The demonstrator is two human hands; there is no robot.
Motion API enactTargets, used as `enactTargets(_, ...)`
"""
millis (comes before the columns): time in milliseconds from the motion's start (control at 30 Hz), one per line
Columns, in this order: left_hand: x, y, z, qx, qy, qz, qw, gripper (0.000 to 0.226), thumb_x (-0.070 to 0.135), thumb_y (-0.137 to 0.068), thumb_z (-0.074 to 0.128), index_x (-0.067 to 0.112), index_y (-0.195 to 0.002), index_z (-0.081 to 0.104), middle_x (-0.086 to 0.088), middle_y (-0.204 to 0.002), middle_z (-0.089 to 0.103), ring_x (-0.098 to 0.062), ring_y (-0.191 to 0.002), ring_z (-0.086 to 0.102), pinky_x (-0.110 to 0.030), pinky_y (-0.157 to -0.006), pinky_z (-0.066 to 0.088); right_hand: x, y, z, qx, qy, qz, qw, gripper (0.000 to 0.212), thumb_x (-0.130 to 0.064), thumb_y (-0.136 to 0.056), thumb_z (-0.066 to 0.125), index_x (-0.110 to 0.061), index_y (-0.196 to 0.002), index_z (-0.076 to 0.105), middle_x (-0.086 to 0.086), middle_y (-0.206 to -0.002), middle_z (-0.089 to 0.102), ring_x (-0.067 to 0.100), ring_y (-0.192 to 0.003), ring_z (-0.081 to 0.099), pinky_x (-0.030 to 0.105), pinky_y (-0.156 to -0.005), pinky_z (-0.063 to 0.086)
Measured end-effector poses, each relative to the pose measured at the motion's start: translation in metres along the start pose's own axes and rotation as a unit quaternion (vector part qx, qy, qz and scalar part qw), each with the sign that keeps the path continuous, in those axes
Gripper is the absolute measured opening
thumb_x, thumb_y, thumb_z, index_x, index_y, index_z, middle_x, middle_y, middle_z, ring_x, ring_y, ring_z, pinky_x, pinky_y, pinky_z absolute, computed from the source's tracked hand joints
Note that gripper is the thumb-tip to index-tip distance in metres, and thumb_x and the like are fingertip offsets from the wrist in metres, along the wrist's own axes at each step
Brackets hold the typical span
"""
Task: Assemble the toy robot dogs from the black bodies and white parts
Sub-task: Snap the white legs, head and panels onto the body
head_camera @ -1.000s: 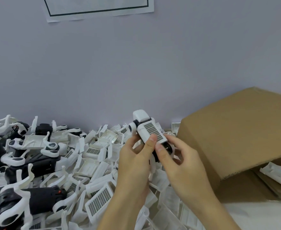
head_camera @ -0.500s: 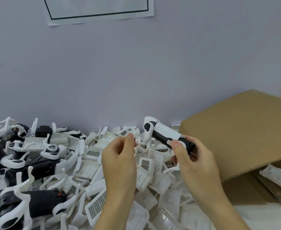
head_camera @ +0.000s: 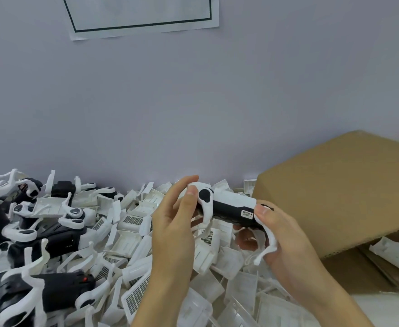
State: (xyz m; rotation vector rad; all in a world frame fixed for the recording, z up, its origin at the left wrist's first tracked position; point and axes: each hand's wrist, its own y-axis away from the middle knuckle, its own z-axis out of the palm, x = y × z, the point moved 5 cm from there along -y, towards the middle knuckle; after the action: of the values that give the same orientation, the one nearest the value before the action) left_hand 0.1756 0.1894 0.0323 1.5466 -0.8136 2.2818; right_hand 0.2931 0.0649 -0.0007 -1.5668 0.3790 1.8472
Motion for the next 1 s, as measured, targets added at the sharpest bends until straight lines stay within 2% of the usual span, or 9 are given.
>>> enactTargets(67,-0.001,0.000,-0.001,0.004,-0.007,-0.001,1.000,0.027,0.022,-0.103,0.054,0.039,-0.099,0.076,0.002,-0.095,0.078,-0.011,-0.082,0.073,-0.026,-0.070,0.054,0.002,-0.001,-0.001,0.011,-0.035,0.003,0.999,0.065,-0.051,-0.070,0.070,-0.010,-0.121,0.065,0.012,-0.113,0.071,0.028,-0.091,0.070,0.039,-0.082,0.053)
enactTargets(133,0.000,0.000,0.000,0.001,-0.008,0.002,1.000,0.032,0.018,-0.105,0.052,0.040,-0.099,0.075,0.002,-0.095,0.078,-0.011,-0.082,0.073,-0.025,-0.069,0.054,0.002,-0.001,-0.002,0.014,-0.054,0.002,0.998,0.057,-0.045,-0.074,0.071,-0.010,-0.118,0.066,0.011,-0.116,0.071,0.023,-0.098,0.070,0.039,-0.085,0.052)
enactTargets(233,0.002,0.000,0.000,-0.008,-0.003,0.015,1.000,0.030,0.016,-0.102,0.057,0.041,-0.103,0.074,0.000,-0.091,0.078,-0.009,-0.076,0.071,-0.020,-0.065,0.054,0.003,0.000,-0.001,0.020,-0.029,0.001,0.999,0.031,-0.040,-0.089,0.069,-0.021,-0.113,0.072,0.006,-0.120,0.072,0.023,-0.111,0.069,0.044,-0.091,0.054)
enactTargets(300,0.003,0.000,0.000,-0.019,0.016,0.015,1.000,0.023,0.019,-0.096,0.067,0.039,-0.107,0.074,-0.001,-0.094,0.079,-0.011,-0.081,0.073,-0.023,-0.071,0.054,0.007,-0.001,-0.002,0.054,-0.016,0.005,0.998,0.034,-0.047,-0.091,0.056,-0.026,-0.113,0.072,0.004,-0.119,0.072,0.028,-0.115,0.066,0.051,-0.098,0.052)
enactTargets(500,0.012,0.004,0.008,-0.099,0.016,0.056,0.993,0.033,0.020,-0.082,0.069,0.036,-0.111,0.075,0.001,-0.106,0.078,-0.014,-0.097,0.073,-0.019,-0.078,0.055,0.008,0.003,0.006,0.078,-0.133,0.064,0.986,0.041,-0.032,-0.105,0.036,-0.010,-0.115,0.070,0.023,-0.104,0.074,0.036,-0.079,0.071,0.042,-0.067,0.057)
enactTargets(633,0.012,0.003,0.009,-0.110,0.013,0.067,0.992,0.035,0.020,-0.080,0.072,0.036,-0.110,0.075,0.001,-0.108,0.076,-0.020,-0.105,0.071,-0.027,-0.085,0.057,0.009,0.005,0.005,0.080,-0.169,0.083,0.979,0.040,-0.032,-0.103,0.040,-0.007,-0.117,0.068,0.028,-0.105,0.072,0.039,-0.077,0.068,0.042,-0.066,0.053)
enactTargets(767,0.010,0.002,0.009,-0.115,0.029,0.049,0.992,0.033,0.017,-0.081,0.069,0.036,-0.108,0.076,0.001,-0.108,0.076,-0.016,-0.102,0.072,-0.019,-0.080,0.054,0.005,0.005,0.002,0.085,-0.177,0.027,0.980,0.038,-0.034,-0.093,0.047,-0.011,-0.110,0.072,0.019,-0.106,0.073,0.029,-0.078,0.068,0.040,-0.069,0.049)
enactTargets(900,0.005,-0.002,0.004,-0.083,-0.038,0.048,0.995,0.033,0.031,-0.081,0.082,0.049,-0.108,0.076,0.011,-0.107,0.073,-0.019,-0.095,0.066,-0.022,-0.079,0.053,-0.002,0.006,-0.002,0.097,-0.191,-0.040,0.976,0.036,-0.034,-0.087,0.050,-0.010,-0.108,0.067,0.014,-0.106,0.069,0.021,-0.077,0.061,0.035,-0.067,0.047)
enactTargets(1000,0.002,-0.005,0.002,-0.061,-0.025,0.009,0.998,0.033,0.017,-0.094,0.066,0.044,-0.107,0.078,0.005,-0.096,0.074,-0.015,-0.080,0.063,-0.023,-0.074,0.054,-0.010,0.007,-0.005,0.096,-0.160,-0.089,0.978,0.028,-0.034,-0.081,0.063,-0.017,-0.102,0.069,0.008,-0.105,0.069,0.022,-0.086,0.060,0.035,-0.074,0.047)
